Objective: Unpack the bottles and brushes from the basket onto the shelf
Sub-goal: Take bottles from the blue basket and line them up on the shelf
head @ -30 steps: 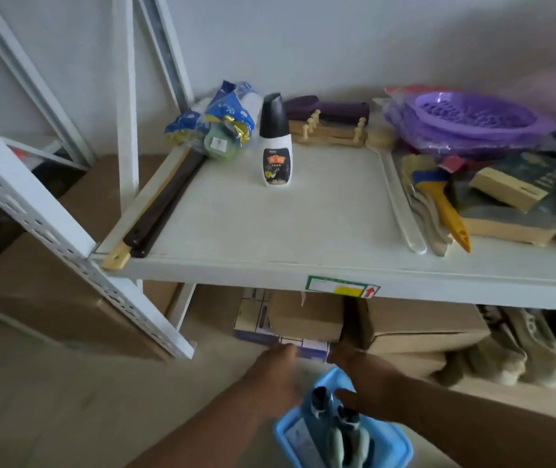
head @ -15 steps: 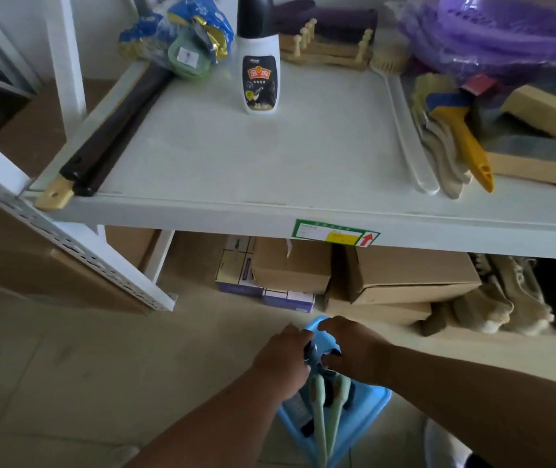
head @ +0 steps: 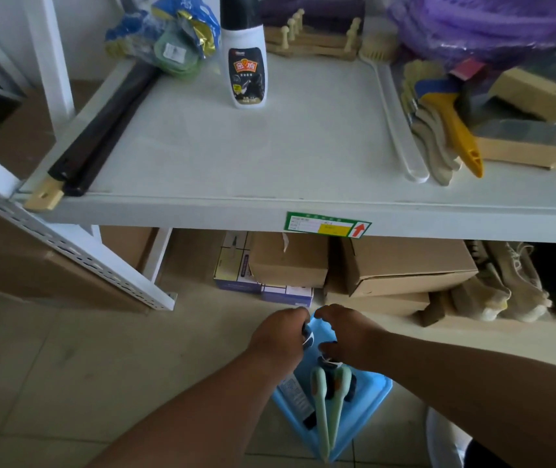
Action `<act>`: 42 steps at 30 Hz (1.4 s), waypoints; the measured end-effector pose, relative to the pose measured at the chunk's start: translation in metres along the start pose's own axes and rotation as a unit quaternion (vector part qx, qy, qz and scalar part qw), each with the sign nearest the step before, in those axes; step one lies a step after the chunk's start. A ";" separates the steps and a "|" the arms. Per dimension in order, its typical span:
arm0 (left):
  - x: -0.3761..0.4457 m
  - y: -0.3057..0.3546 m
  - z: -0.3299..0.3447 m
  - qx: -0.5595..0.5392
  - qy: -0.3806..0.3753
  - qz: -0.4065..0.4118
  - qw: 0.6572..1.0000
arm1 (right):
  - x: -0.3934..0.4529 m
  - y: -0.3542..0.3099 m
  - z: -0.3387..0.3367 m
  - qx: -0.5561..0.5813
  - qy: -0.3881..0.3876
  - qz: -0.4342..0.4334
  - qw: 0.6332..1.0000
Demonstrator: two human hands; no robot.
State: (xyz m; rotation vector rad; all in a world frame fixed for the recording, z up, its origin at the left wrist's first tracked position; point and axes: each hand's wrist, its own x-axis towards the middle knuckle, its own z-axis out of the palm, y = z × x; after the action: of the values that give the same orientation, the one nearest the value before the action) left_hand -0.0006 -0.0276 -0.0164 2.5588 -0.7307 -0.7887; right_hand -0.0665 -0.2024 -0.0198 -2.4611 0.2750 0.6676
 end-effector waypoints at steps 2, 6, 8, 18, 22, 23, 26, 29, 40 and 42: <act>-0.005 0.008 -0.026 0.000 -0.001 0.024 1.000 | 0.001 -0.004 -0.009 0.011 0.017 -0.011 1.000; -0.021 0.030 -0.090 -0.013 0.005 0.076 0.997 | -0.005 -0.026 -0.038 0.049 0.054 -0.051 0.996; -0.031 0.044 -0.123 -0.015 0.014 0.100 0.995 | -0.014 -0.046 -0.058 0.068 0.064 -0.059 0.994; -0.118 0.091 -0.264 -0.135 0.152 0.221 0.954 | -0.105 -0.147 -0.192 0.081 0.116 -0.186 0.972; -0.118 0.093 -0.293 -0.254 0.222 0.238 0.911 | -0.124 -0.170 -0.241 0.106 0.194 -0.223 0.949; -0.114 0.092 -0.295 -0.270 0.231 0.237 0.904 | -0.124 -0.174 -0.250 0.121 0.212 -0.230 0.942; -0.092 0.091 -0.296 -0.269 0.241 0.220 0.906 | -0.114 -0.180 -0.269 0.160 0.266 -0.224 0.924; -0.058 0.092 -0.293 -0.270 0.261 0.191 0.907 | -0.090 -0.181 -0.278 0.195 0.277 -0.197 0.920; 0.030 0.084 -0.271 -0.294 0.369 0.118 0.874 | -0.006 -0.162 -0.275 0.288 0.363 -0.165 0.871; 0.029 0.085 -0.265 -0.261 0.395 0.128 0.872 | 0.004 -0.158 -0.277 0.270 0.392 -0.166 0.864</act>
State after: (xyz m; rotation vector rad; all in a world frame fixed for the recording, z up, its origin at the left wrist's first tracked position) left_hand 0.1483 -0.0630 0.2175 1.9542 -0.4685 0.1666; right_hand 0.1003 -0.2324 0.2507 -2.0181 0.2776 -0.5327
